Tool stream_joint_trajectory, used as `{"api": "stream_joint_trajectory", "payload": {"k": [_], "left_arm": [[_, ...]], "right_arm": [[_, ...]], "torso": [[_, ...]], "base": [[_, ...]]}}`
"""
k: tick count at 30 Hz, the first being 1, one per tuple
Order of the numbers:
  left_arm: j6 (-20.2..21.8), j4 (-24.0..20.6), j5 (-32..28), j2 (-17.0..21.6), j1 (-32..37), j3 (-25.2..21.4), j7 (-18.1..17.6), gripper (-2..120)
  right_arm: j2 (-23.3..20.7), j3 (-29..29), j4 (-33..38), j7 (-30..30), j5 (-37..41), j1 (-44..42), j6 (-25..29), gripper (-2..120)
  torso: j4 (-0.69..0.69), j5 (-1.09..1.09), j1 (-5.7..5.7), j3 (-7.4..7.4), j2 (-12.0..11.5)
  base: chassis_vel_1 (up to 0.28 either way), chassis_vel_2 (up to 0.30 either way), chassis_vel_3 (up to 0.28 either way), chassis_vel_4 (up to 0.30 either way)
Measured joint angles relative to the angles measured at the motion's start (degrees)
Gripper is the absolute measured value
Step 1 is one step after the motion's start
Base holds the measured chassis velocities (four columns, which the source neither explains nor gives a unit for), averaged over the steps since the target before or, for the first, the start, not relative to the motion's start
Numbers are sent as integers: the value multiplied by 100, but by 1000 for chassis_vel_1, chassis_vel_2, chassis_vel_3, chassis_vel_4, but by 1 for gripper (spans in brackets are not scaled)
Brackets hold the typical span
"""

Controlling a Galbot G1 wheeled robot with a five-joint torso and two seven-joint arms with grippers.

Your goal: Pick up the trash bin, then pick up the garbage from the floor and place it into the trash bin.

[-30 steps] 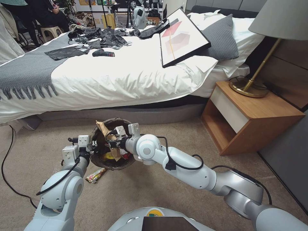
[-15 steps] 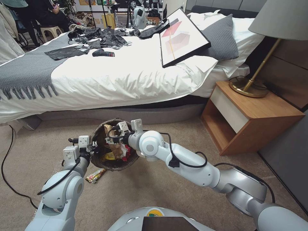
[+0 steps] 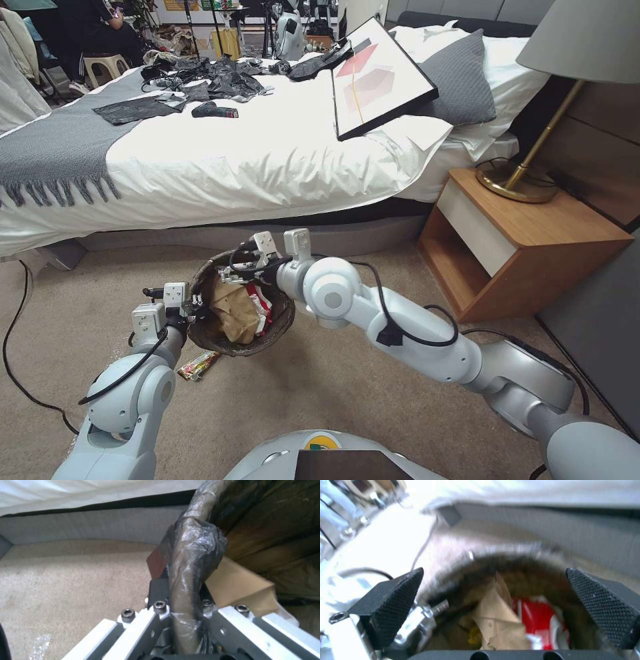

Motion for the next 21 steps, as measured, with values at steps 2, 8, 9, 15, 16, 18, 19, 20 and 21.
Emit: {"api": "stream_joint_trajectory", "payload": {"k": [2, 8, 9, 15, 16, 18, 19, 20, 21], "left_arm": [[0, 3, 0, -2, 0, 0, 0, 0], [0, 28, 14, -22, -8, 12, -3, 0], [0, 29, 16, -23, -10, 11, -3, 0], [0, 48, 24, -16, -12, 11, 2, 0], [0, 48, 24, -16, -12, 11, 2, 0], [1, 63, 31, -19, -12, 16, 2, 0], [2, 64, 32, -19, -11, 18, 2, 0], [2, 64, 32, -19, -11, 18, 2, 0], [1, 64, 33, -19, -11, 18, 2, 0]], "right_arm": [[-2, 10, 7, 1, -1, 12, -2, 100], [-58, 54, 115, 40, -10, 108, -28, 100], [-79, 60, 144, 44, -9, 121, -34, 100], [-235, 166, 383, 94, -5, 209, -54, 100], [-235, 166, 383, 94, -5, 209, -54, 100], [-329, 190, 601, 265, 102, 319, -69, 100], [-350, 199, 662, 315, 125, 350, -73, 100], [-350, 199, 662, 315, 125, 350, -73, 100], [-356, 200, 679, 330, 132, 359, -74, 100]], "torso": [[0, 0, 0, 0, 0], [1, 0, 0, 0, 0], [0, 0, 0, 0, 0], [0, 0, 0, 0, 0], [0, 0, 0, 0, 0], [0, 0, 0, 0, 0], [0, 0, 0, 0, 0], [0, 0, 0, 0, 0], [0, 0, 0, 0, 0]], "base": [[0, 0, 0, 0], [0, 0, 0, 0], [0, 0, 0, 0], [0, 0, 0, 0], [0, 0, 0, 0], [0, 0, 0, 0], [0, 0, 0, 0], [0, 0, 0, 0], [0, 0, 0, 0]]}}
